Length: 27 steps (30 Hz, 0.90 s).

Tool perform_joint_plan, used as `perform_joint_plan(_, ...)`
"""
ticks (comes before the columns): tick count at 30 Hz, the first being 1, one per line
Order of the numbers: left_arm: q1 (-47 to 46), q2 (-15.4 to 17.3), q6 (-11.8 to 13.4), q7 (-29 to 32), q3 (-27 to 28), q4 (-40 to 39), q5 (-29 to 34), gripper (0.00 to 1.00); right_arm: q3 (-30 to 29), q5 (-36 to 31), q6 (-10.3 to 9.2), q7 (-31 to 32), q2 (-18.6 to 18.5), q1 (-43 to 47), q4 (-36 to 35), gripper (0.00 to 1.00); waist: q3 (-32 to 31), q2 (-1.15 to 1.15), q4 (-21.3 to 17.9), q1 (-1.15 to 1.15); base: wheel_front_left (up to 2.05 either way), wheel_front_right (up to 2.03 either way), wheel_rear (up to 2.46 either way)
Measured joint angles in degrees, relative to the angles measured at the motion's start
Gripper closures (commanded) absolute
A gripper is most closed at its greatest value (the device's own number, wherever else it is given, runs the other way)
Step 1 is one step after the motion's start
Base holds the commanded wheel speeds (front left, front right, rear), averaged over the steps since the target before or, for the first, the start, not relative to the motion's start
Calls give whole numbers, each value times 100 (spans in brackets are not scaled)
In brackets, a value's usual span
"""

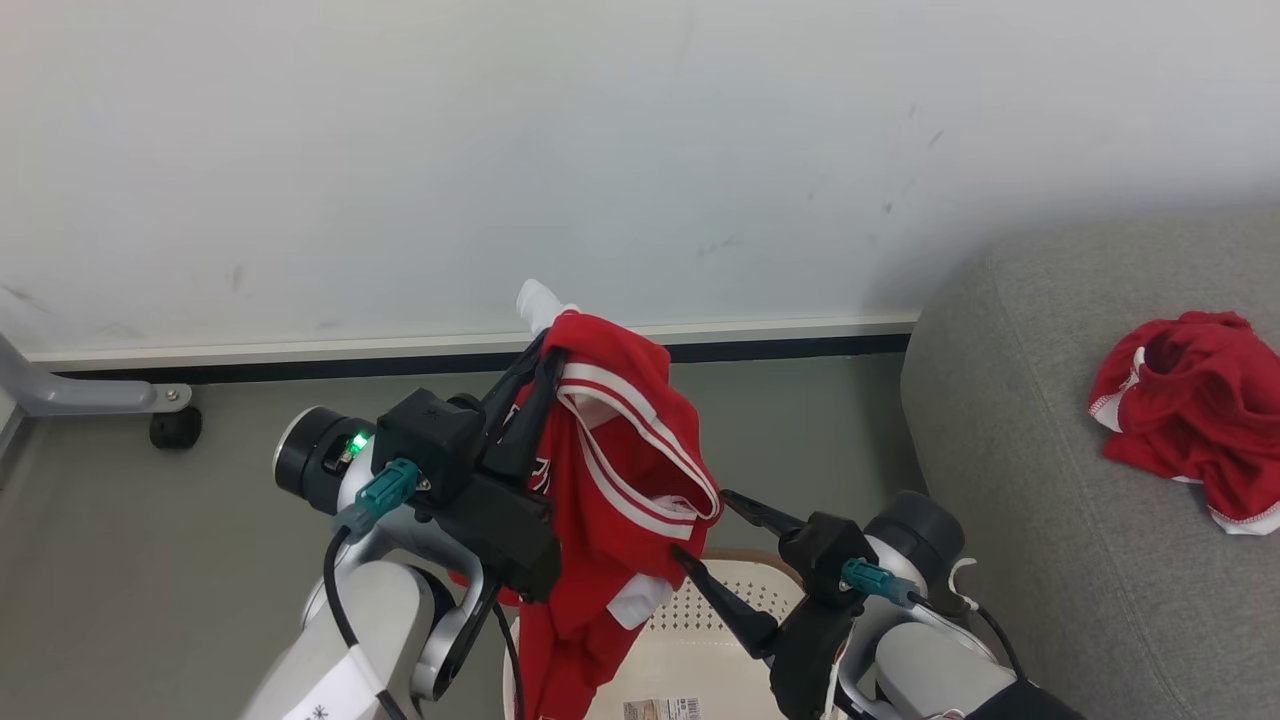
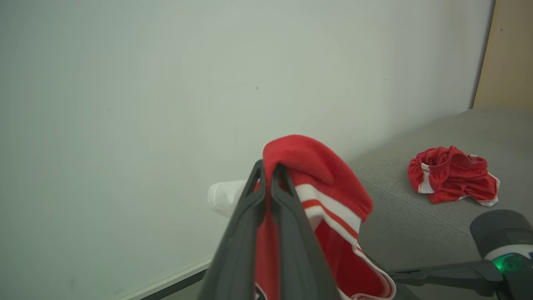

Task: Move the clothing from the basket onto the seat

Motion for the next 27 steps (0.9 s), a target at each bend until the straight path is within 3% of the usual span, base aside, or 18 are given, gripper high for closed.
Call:
perform_joint_plan(7,-67,-15,-1,192,-68,-207,0,100,683,210,0,-48,-21,-449,403,0,45,0,73,0,0,0,0)
perform_joint_plan(27,-199,-129,-8,571,-245,-592,-2,100,1596,614,0,-172,305,-1493,1397,0,125,0,201,0,0,0,0)
